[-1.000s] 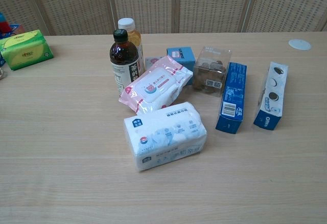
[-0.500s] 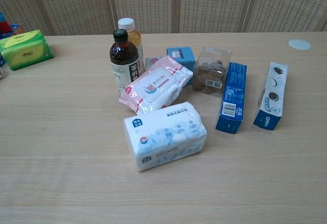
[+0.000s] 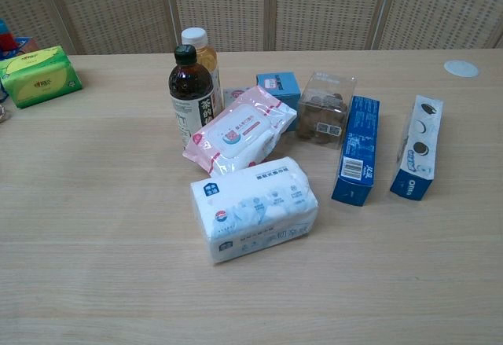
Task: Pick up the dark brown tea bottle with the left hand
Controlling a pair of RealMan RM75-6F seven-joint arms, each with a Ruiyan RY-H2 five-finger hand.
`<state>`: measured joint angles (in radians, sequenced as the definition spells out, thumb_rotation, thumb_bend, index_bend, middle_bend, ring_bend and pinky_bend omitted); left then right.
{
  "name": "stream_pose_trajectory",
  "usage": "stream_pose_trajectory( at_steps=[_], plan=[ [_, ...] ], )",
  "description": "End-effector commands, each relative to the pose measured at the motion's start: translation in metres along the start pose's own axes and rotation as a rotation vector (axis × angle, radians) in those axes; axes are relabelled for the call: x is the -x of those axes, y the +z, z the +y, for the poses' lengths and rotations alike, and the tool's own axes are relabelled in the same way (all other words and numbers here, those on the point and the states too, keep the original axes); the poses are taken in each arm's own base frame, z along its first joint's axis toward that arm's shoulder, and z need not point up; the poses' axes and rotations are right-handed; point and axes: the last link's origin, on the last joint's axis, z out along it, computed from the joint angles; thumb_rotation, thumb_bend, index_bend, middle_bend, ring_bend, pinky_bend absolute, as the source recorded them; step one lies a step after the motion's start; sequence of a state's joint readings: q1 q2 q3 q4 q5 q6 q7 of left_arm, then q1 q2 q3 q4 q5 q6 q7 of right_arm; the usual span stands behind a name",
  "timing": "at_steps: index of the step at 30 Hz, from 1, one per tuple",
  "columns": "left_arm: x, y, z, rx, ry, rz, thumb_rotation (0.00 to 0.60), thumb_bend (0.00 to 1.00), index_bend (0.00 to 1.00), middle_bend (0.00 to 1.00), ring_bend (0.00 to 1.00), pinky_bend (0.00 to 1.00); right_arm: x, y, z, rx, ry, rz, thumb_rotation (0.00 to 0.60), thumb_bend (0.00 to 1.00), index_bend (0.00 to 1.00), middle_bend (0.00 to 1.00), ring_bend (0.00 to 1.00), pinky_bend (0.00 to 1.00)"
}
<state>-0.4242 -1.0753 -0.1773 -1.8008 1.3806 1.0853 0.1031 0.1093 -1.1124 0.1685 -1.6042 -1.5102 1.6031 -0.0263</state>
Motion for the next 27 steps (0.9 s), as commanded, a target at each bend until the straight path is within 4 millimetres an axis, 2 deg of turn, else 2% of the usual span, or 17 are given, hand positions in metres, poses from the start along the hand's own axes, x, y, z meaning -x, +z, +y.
stream_pose_trajectory(
  at_steps=[1,6,12,27],
  plan=[
    [0.006,0.027,0.021,0.029,0.0,-0.019,0.6,0.0,0.0,0.0,0.0,0.0,0.0,0.0,0.001,0.003,0.003,-0.001,0.6,0.0,0.0,0.0,0.0,0.0],
    [0.02,0.047,0.045,0.055,0.004,-0.053,0.6,0.0,0.0,0.0,0.0,0.0,-0.001,0.001,0.002,0.008,0.013,-0.003,0.6,0.0,0.0,0.0,0.0,0.0],
    [0.03,0.06,0.07,0.093,0.029,-0.063,0.6,0.0,0.0,0.0,0.0,0.0,-0.001,0.001,0.003,0.009,0.018,-0.009,0.6,0.0,0.0,0.0,0.0,0.0],
    [0.052,0.111,0.118,0.106,0.103,-0.101,0.6,0.0,0.0,0.0,0.0,0.0,-0.001,0.003,0.006,0.019,0.033,-0.017,0.6,0.0,0.0,0.0,0.0,0.0]
  ],
)
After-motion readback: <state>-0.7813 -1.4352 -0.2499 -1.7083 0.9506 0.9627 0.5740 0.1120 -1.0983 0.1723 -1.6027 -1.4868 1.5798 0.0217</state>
